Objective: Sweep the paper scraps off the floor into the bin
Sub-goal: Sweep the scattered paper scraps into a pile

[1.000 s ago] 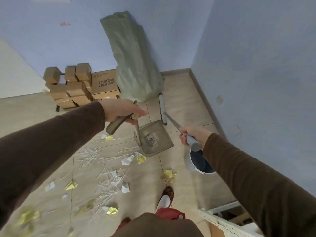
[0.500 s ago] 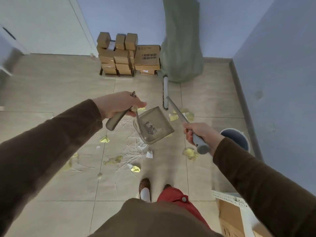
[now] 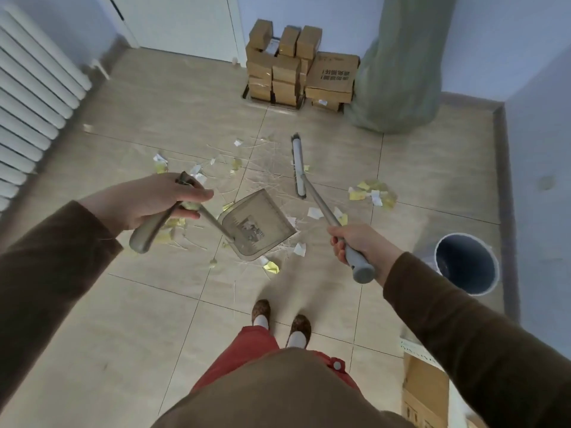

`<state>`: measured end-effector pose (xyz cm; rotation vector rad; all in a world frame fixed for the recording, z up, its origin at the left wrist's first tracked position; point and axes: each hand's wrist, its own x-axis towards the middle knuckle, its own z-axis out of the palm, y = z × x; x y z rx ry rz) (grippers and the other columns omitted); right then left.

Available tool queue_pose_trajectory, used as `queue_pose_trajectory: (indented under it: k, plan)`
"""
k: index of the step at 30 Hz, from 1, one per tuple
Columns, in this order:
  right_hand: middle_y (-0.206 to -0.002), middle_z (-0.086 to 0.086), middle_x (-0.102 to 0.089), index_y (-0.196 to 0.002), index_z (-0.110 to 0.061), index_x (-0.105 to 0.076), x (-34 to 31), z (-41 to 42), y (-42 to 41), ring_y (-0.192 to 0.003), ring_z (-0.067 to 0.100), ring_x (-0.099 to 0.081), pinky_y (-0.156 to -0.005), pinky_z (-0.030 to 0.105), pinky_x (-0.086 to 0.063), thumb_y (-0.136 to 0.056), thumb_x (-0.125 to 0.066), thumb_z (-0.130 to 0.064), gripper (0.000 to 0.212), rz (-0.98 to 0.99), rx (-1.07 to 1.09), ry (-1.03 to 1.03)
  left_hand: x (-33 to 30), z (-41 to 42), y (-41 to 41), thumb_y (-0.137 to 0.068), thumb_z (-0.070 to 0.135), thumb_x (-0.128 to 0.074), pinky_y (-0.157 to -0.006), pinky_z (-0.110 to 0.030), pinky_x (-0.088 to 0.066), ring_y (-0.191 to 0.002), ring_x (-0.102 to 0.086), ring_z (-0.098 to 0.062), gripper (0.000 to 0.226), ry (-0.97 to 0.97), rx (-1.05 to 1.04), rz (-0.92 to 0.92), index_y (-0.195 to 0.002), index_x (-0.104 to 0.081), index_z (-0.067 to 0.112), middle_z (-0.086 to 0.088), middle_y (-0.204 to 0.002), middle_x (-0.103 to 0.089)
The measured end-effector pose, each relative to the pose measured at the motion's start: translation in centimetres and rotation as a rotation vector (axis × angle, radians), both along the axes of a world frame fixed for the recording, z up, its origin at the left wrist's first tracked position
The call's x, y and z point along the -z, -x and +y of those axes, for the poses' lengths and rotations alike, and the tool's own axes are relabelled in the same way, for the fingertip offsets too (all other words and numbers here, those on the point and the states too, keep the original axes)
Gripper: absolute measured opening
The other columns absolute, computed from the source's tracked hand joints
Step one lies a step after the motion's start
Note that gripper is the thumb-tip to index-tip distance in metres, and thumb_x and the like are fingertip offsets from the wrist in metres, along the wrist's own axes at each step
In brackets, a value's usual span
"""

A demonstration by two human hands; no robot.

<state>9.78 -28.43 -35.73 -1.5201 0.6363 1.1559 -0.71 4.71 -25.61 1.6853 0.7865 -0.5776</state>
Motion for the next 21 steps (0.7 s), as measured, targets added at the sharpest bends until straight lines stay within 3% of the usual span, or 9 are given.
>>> queue_pose_trajectory:
  k: [7,13,21]
  plan:
    - [-0.065,0.001,-0.048,-0.087,-0.008,-0.054,-1.2,4.2,4.7,-0.034,0.002,-0.041,-0.032,0.014,-0.039,-0.098,-0.061,-0.017,0.016,-0.013,-0.089,-0.048,0.7,4.3,8.0,-0.016,0.059,-0.096,-0.108,-0.041,-0.047,-0.102,-0.073,-0.032,0.108,-0.033,-0.107,0.037,-0.102,-0.070,0.000,-0.024,-0.125,-0.065]
    - [-0.066,0.001,-0.049,-0.090,-0.008,-0.054,-2.0,9.9,9.2,-0.036,0.003,-0.042,-0.034,0.014,-0.042,-0.097,-0.062,-0.018,0.015,-0.030,-0.146,-0.042,1.6,9.9,15.9,-0.009,0.058,-0.096,-0.086,-0.025,-0.058,-0.099,-0.074,-0.029,0.113,-0.041,-0.181,0.043,-0.100,-0.071,-0.002,-0.015,-0.116,-0.066]
    - [-0.064,0.001,-0.048,-0.084,-0.009,-0.053,-1.0,22.1,18.4,-0.034,0.003,-0.043,-0.033,0.014,-0.041,-0.097,-0.063,-0.016,0.018,-0.078,-0.097,-0.049,4.4,21.1,26.6,-0.009,0.051,-0.098,-0.079,-0.025,-0.060,-0.102,-0.072,-0.033,0.116,-0.006,-0.246,0.117,-0.106,-0.069,-0.006,-0.018,-0.118,-0.064]
